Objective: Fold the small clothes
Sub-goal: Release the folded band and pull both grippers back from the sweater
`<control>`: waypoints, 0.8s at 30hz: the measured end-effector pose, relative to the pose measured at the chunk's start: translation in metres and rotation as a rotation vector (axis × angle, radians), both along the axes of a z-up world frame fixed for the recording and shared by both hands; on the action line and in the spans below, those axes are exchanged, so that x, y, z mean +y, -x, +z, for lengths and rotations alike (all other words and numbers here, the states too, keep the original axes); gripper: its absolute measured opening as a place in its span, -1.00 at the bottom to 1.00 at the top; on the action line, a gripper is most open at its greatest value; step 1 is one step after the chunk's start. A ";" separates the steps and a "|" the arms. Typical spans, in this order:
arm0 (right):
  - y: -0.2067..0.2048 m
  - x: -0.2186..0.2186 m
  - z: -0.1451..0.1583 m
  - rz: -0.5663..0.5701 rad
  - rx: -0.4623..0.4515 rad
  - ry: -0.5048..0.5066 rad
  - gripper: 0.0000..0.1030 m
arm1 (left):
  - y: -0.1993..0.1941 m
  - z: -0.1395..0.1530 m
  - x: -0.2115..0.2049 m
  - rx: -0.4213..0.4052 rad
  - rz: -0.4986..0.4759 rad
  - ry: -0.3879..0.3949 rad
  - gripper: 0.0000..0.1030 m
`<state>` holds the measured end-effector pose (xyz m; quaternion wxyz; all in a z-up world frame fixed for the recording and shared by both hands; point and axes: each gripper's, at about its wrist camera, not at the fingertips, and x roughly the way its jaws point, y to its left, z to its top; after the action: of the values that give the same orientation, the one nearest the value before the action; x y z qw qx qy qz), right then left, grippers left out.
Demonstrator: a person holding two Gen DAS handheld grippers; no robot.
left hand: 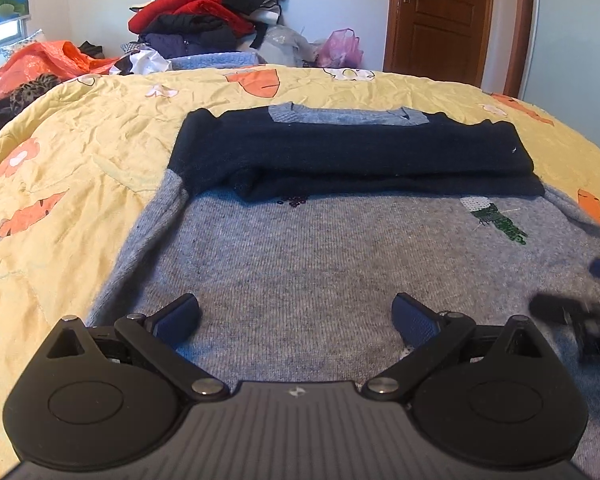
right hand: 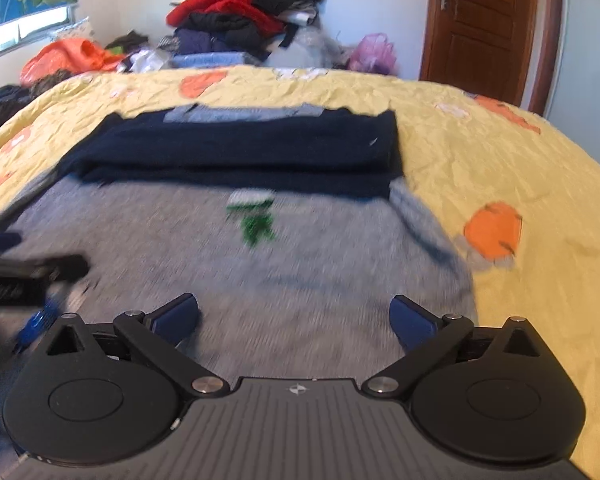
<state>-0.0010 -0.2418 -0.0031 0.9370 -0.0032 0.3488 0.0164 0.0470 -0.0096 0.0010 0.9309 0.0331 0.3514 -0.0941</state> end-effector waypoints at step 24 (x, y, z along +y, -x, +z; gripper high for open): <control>0.027 0.001 0.001 -0.006 -0.020 -0.007 0.99 | 0.046 0.000 0.017 -0.002 0.032 -0.007 1.00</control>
<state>-0.0284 -0.2411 -0.0024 0.9405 0.0012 0.3395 0.0150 0.0007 0.0078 0.0012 0.9325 0.0311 0.3512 -0.0778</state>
